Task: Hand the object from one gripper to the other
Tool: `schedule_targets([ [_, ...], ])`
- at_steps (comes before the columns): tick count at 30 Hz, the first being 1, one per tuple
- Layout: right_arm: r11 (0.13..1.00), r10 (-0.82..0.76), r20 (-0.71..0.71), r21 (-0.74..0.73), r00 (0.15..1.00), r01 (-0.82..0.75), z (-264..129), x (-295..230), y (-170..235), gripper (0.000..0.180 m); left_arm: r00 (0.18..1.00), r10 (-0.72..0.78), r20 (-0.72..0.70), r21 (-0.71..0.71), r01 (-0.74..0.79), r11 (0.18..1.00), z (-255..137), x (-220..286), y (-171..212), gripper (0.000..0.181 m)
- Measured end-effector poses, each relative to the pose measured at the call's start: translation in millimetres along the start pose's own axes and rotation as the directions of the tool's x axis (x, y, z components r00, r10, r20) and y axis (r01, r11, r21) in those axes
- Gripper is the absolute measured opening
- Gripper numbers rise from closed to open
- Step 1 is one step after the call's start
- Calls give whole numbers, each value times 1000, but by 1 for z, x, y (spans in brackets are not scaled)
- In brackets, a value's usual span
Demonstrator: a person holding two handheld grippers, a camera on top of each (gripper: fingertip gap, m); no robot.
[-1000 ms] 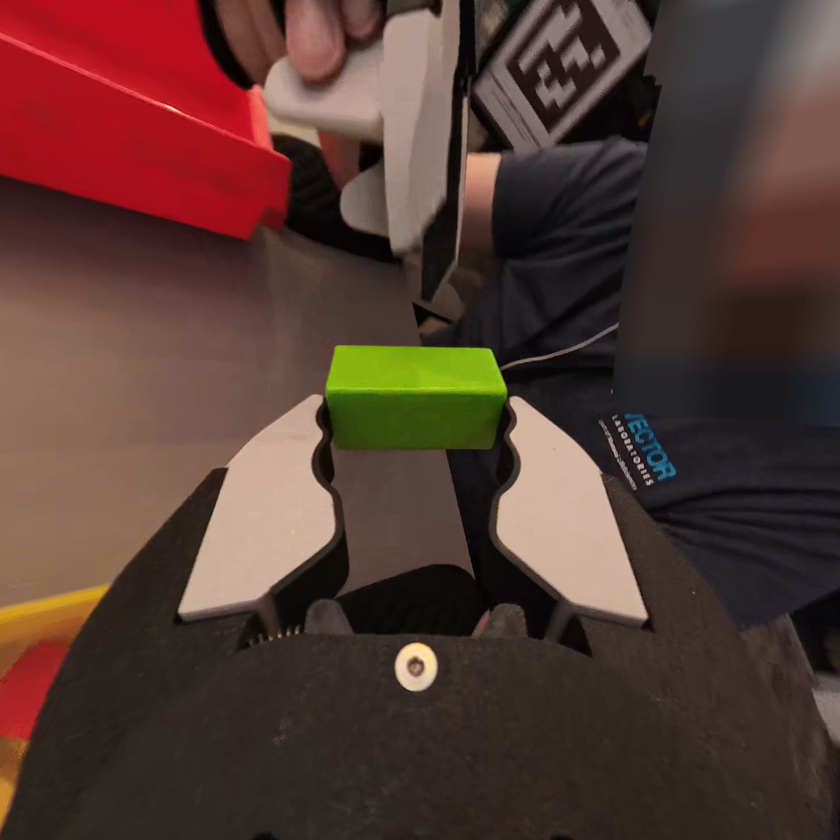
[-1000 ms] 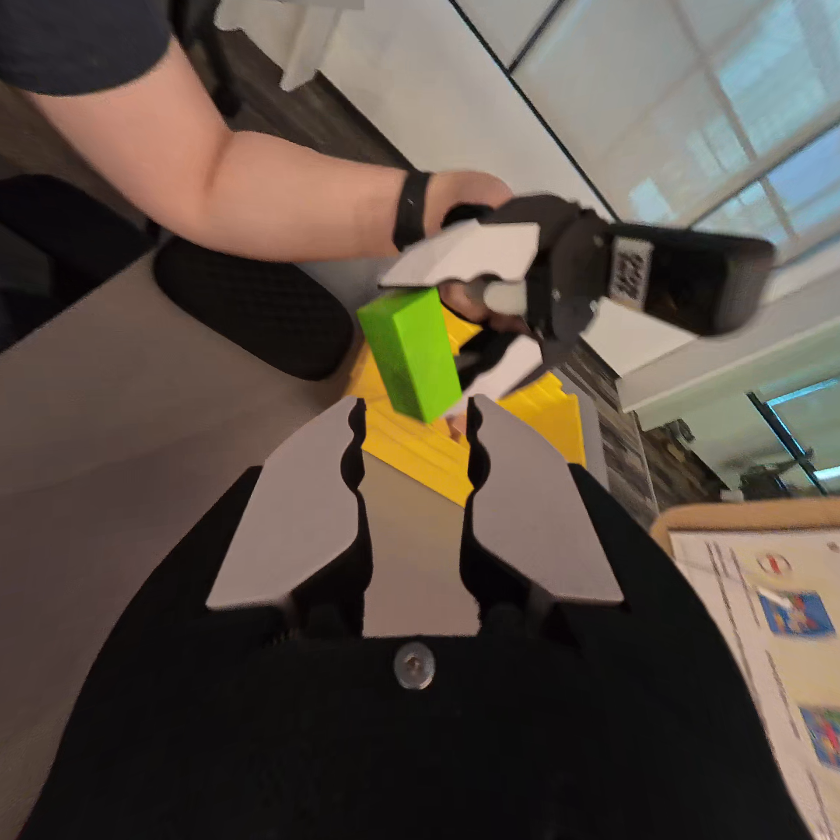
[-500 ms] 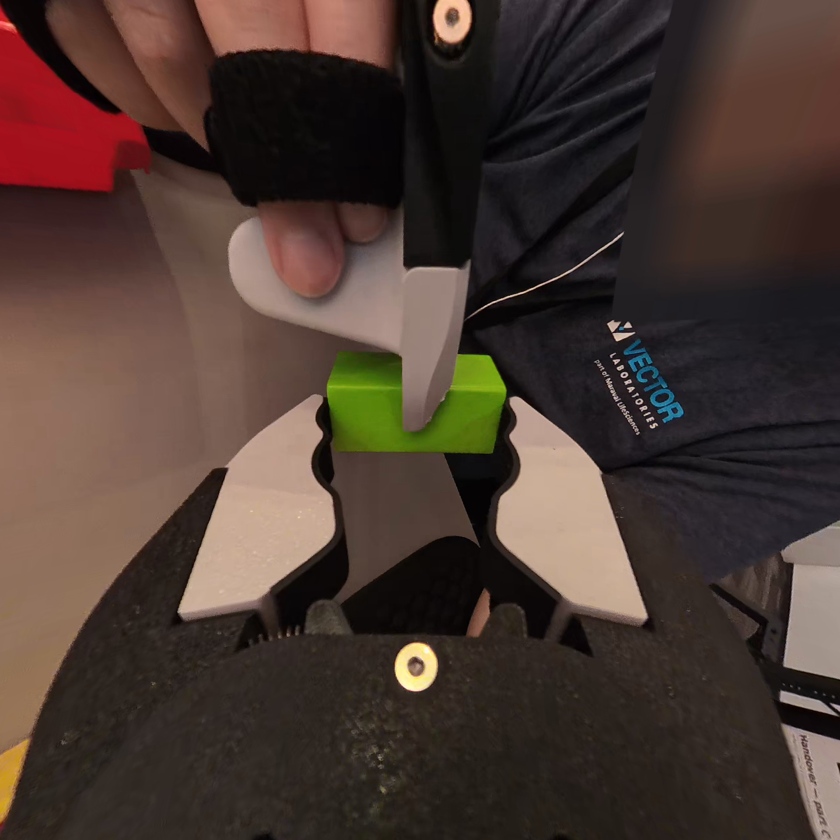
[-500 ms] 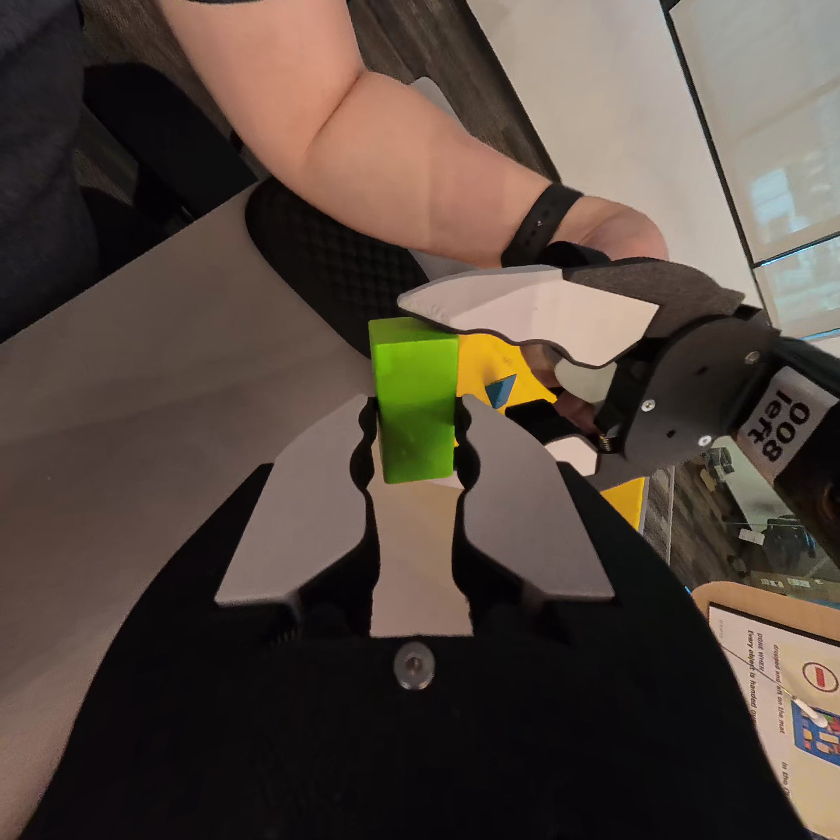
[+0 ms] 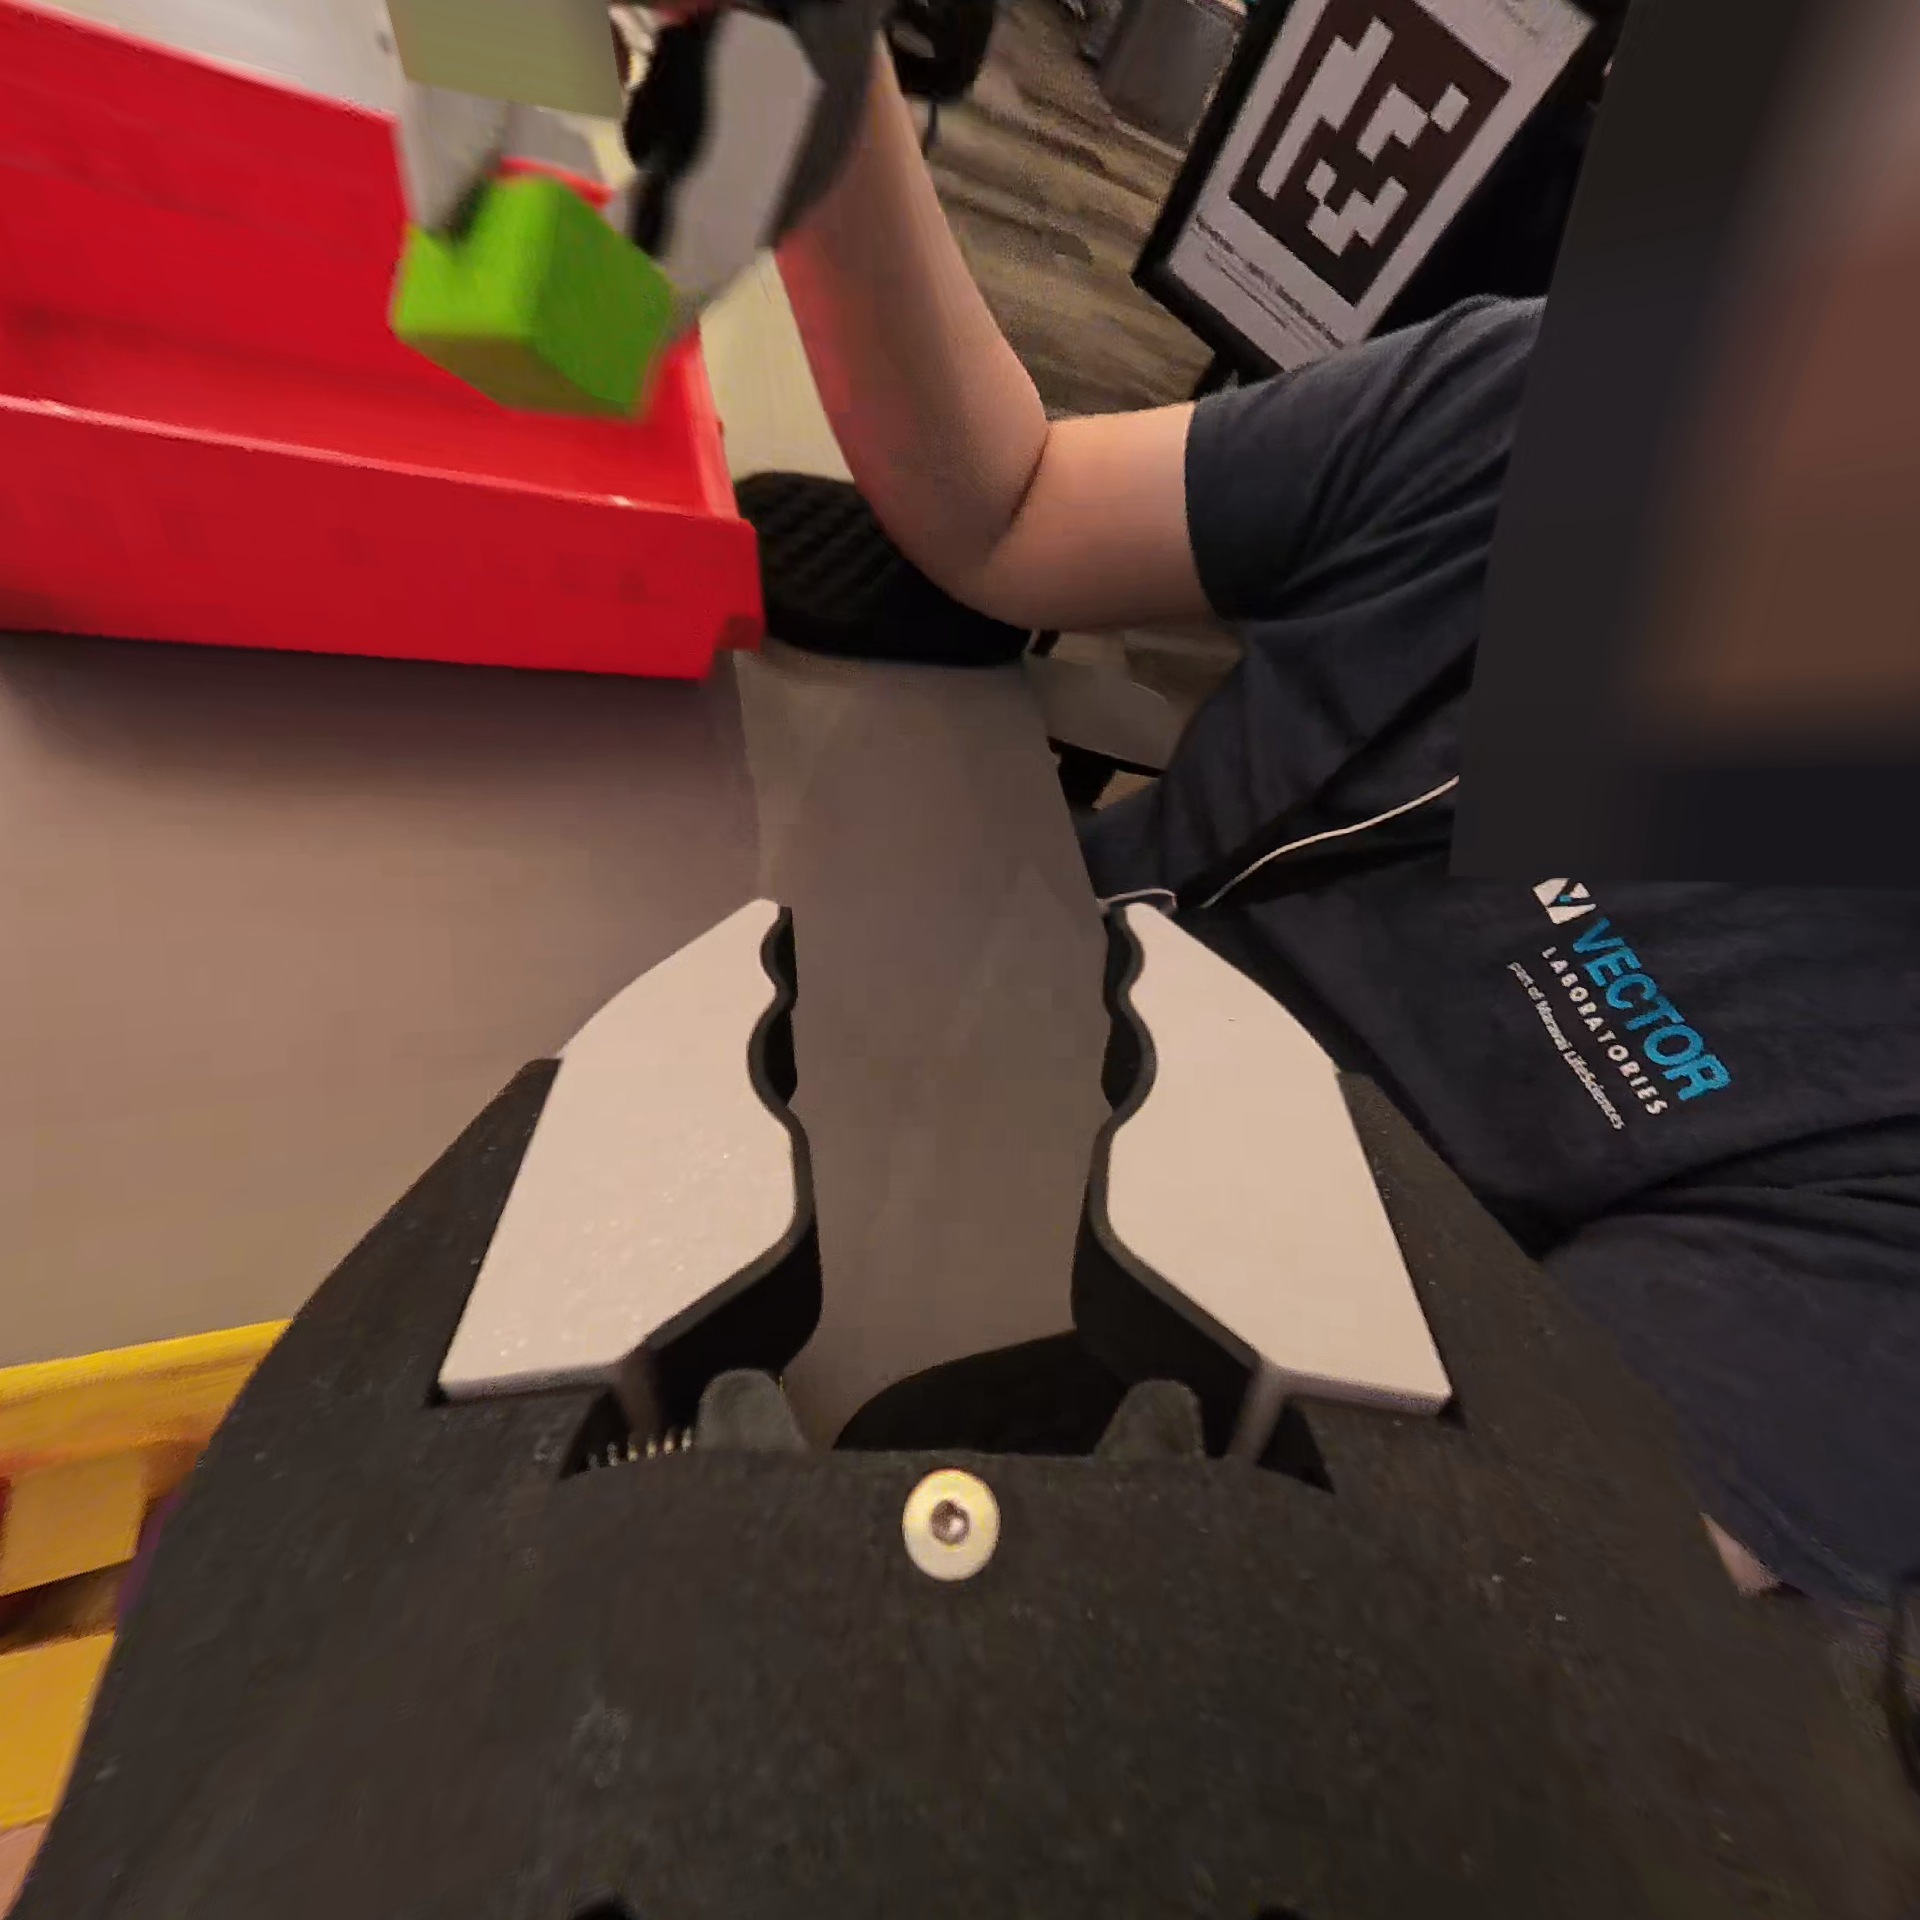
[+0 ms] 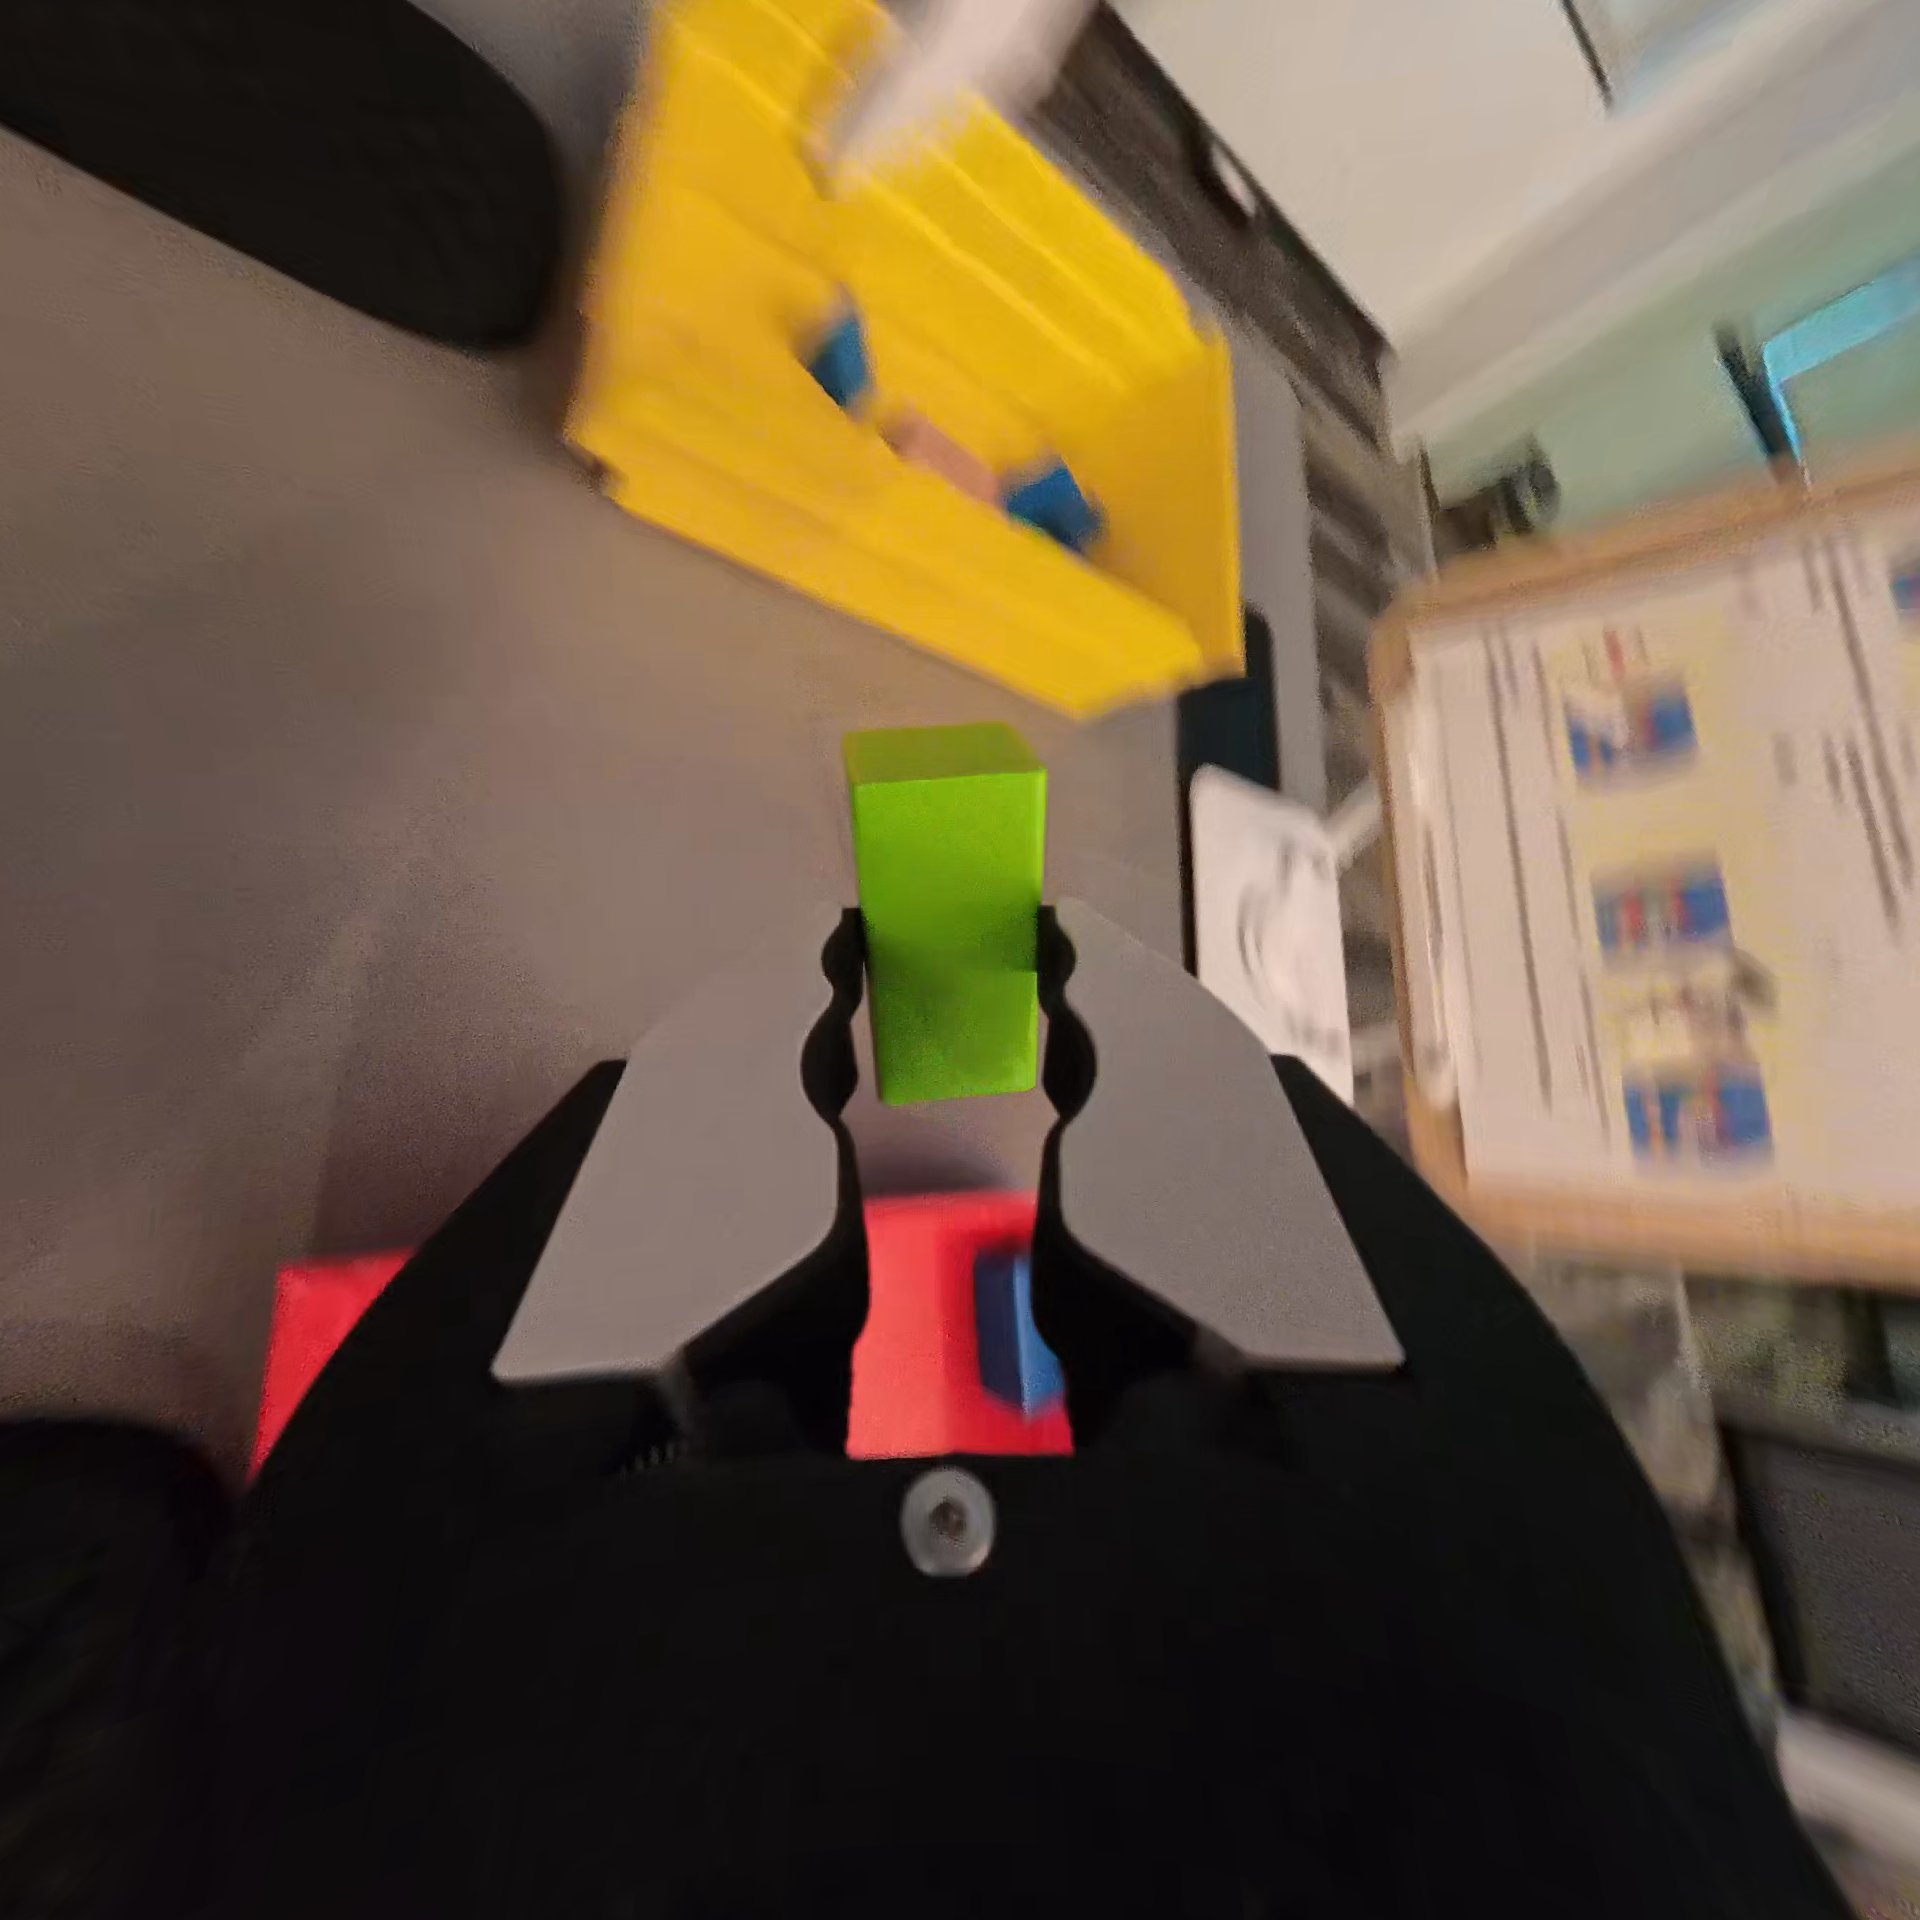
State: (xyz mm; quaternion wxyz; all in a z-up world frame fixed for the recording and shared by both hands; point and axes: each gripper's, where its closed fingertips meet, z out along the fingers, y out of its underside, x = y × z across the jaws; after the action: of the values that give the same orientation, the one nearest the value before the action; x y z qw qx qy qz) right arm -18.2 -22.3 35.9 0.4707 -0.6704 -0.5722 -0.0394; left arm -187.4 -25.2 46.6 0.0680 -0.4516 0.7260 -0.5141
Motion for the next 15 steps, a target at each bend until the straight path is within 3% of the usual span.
schedule_targets([
  [3,966,195,-131,-143,972,-214,-24,29,83,33,1000,17,11,43,-18,999,-8,6,-7,53],
  [6,897,303,-190,-274,934,-347,-22,35,151,34,999,29,28,20,-29,999,-8,7,-4,52],
  [10,823,299,-152,-458,942,-335,13,23,205,34,999,44,9,7,-44,999,-3,10,-5,51],
  [15,796,251,-58,-556,966,-240,46,6,225,34,999,42,-4,-6,-42,999,-1,11,-4,51],
])
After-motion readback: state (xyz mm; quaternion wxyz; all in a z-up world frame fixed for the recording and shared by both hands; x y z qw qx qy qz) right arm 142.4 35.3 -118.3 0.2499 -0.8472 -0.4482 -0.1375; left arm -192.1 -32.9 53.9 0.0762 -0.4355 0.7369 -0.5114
